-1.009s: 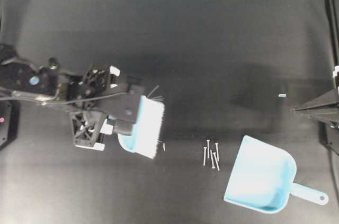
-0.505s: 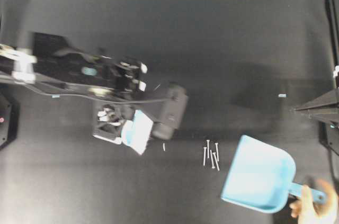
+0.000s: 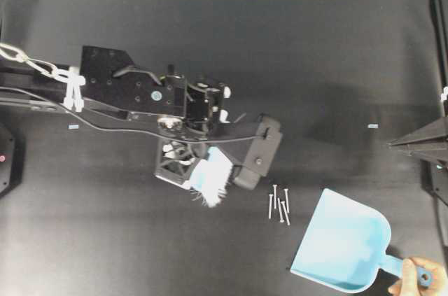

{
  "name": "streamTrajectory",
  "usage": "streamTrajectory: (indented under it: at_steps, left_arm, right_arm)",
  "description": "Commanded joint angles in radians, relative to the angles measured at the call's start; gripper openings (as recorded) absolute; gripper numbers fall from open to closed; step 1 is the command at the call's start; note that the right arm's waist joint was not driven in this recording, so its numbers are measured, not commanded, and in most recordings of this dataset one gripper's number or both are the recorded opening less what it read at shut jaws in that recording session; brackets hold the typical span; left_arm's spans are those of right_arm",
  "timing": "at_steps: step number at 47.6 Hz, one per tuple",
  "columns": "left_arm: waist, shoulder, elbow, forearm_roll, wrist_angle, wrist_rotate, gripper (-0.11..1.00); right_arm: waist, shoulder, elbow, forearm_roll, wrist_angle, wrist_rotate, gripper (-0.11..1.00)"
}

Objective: Hold the dustpan with a person, while the left arm uses a hand brush to gather the screws into the dustpan.
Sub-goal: 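Sweep the brush rightward across the screws toward the held dustpan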

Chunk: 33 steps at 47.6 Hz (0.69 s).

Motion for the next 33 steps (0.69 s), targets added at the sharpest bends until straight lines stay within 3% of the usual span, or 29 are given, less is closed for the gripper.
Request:
streamTrajectory:
  at_steps: [1, 9, 33]
  left_arm:
    - [-0.02, 0.011, -0.008, -0.002, -0.043, -0.003, 0.3]
    - [-0.041, 0.034, -0.012, -0.002, -0.12, -0.003, 0.3]
    - [-0.094, 0.143, -0.143, -0.002, -0.166, -0.002, 0.3]
  right_arm:
    - [0.0, 0.003, -0.005, -0.002, -0.005, -0.008, 0.0]
    - [0.0, 0.003, -0.003, -0.002, -0.005, -0.006, 0.0]
    - [0.0, 0.0, -0.005, -0.002, -0.005, -0.006, 0.0]
